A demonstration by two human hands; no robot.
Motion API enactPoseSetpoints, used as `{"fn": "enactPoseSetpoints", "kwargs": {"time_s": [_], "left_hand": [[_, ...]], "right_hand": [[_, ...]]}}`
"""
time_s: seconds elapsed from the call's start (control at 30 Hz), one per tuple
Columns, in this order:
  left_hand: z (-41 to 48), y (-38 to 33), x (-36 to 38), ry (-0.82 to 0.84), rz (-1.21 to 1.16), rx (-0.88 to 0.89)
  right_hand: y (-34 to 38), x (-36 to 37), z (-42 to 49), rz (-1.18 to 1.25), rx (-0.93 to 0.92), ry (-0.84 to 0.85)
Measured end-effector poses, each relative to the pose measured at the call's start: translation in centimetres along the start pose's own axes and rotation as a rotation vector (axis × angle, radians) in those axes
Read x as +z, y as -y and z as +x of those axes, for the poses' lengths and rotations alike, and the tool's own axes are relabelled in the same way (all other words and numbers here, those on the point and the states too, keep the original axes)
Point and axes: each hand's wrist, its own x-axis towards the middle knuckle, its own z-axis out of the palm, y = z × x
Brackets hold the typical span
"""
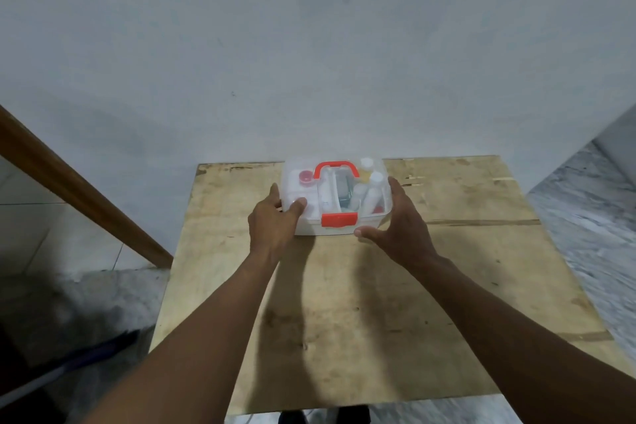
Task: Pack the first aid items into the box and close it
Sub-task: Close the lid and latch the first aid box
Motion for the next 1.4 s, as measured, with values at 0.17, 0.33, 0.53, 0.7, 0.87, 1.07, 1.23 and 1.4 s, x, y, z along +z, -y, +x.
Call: {"fn": "enactPoseSetpoints", "kwargs": {"time_s": [0.17, 0.33, 0.53, 0.7, 0.87, 1.07, 1.23, 1.4], "left_hand": [[1.6, 0.6, -0.3, 0.127, -0.096, 0.032], [2.0, 1.2, -0.1, 0.111, -0.137, 0.040], [1.9, 1.8, 0.3, 0.082, -0.181, 0.036], [2.2, 2.2, 0.2, 0.092, -0.202, 0.051], [2.5, 2.8, 0.4, 0.093, -0.211, 0.064], [3.0, 3.0, 0.5, 0.111, -0.244, 0.062], [3.3, 3.1, 0.5, 0.129, -0.230, 0.090], [4.1, 2.0, 0.6, 0.140, -0.150, 0.127]], "right_hand": [[-0.1, 1.1, 1.1, -0.181, 0.050, -0.031], [0.2, 2.6, 1.0, -0.217, 0.058, -0.135], [0.2, 2.9, 1.2, -0.197, 0.045, -0.191], [0.1, 3.3, 1.0, -0.251, 0.038, -0.222], [-0.3, 3.2, 1.1, -0.268, 0.042, -0.220], [0.2, 2.9, 1.4, -0.203, 0.108, -0.160], [0.0, 2.5, 2.4, -0.127, 0.123, -0.103], [0.5, 2.0, 3.5, -0.114, 0.159, -0.081]]}}
